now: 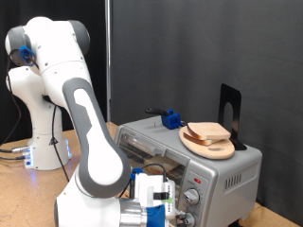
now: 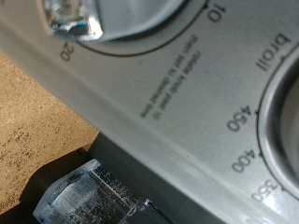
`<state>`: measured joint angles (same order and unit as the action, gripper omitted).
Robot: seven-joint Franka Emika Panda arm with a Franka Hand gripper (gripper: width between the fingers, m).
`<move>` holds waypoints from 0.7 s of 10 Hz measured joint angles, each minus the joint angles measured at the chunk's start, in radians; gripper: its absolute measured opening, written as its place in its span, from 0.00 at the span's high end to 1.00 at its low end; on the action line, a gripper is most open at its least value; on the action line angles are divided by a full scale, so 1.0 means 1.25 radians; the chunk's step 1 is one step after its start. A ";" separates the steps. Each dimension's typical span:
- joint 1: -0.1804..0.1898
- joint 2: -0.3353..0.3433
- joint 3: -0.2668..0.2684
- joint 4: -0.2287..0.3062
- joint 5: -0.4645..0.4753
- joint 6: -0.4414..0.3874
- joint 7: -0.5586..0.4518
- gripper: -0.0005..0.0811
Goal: Make a piece of toast with the oven
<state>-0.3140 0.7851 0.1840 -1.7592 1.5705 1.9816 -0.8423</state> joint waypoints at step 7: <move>-0.001 0.000 -0.002 0.009 0.001 0.028 0.001 0.76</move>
<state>-0.3149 0.7847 0.1812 -1.7474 1.5717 2.0165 -0.8412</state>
